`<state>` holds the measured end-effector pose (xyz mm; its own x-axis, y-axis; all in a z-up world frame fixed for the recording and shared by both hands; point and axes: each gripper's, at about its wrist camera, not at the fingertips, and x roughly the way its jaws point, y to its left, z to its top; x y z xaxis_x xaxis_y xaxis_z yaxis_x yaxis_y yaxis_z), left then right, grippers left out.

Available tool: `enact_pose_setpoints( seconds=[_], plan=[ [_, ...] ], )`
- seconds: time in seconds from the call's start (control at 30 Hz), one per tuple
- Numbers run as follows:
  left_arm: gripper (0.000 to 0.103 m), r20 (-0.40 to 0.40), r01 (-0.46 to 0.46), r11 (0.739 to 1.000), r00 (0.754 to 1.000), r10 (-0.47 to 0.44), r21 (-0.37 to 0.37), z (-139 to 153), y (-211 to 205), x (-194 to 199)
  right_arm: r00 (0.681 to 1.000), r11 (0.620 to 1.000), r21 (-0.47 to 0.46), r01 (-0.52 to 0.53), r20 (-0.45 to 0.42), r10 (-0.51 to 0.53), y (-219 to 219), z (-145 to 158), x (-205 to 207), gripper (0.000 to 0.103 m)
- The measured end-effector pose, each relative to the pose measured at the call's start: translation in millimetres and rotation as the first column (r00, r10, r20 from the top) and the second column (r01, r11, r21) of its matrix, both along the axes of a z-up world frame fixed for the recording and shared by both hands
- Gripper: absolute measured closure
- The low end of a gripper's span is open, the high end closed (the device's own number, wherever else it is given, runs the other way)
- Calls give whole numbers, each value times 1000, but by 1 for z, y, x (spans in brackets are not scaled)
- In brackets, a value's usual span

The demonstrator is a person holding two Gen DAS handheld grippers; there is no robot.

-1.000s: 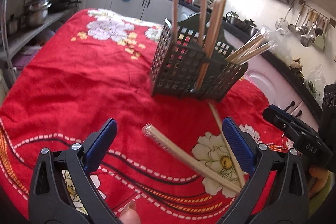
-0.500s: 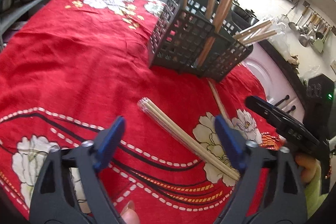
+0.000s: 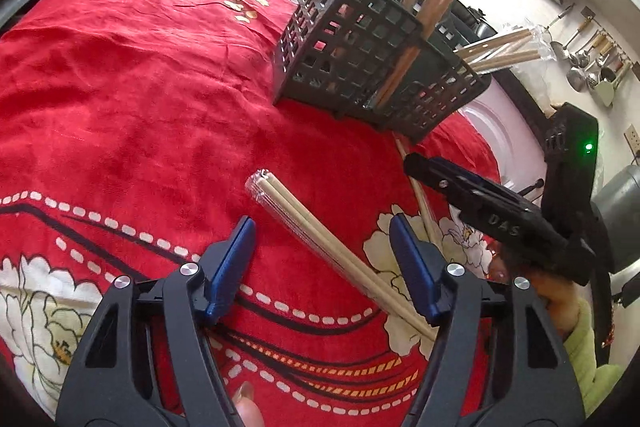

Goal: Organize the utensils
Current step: 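Move both open tools down to the last chopstick pairs on the cloth, then close both tools on the last wrapped chopstick pairs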

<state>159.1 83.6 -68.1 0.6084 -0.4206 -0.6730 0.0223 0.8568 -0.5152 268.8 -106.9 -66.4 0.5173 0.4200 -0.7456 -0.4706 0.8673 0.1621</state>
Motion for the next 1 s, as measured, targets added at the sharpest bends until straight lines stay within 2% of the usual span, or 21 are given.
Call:
enact_pose_setpoints(
  seconds=[0.23, 0.33, 0.47, 0.6, 0.7, 0.9, 1.0],
  plan=[
    [43, -28, -7, 1000, 1000, 7, 10, -2, 3, 18, 999, 1000, 3, 7, -32, -7, 8, -12, 11, 43],
    [43, -27, 4, 999, 1000, -3, 38, -2, 0, 24, 999, 1000, 20, 15, -45, -14, 6, -14, 17, 48],
    [46, -24, -3, 998, 1000, 4, 63, -2, -1, 31, 998, 999, 30, 33, -58, -31, 3, -14, 23, 60],
    [57, -25, -26, 996, 999, 29, 91, -2, -1, 37, 998, 999, 24, 38, -56, -37, 1, -14, 26, 77],
    [68, -28, -42, 994, 999, 45, 104, -2, 1, 42, 998, 999, 37, 30, -58, -28, 0, -14, 26, 86],
    [86, -29, -70, 990, 997, 74, 121, -5, 9, 44, 998, 997, 73, 25, -62, -21, -1, -8, 21, 94],
    [93, -30, -81, 993, 996, 84, 90, -5, 14, 41, 998, 995, 91, 26, -61, -21, -5, -2, 15, 95]
  ],
)
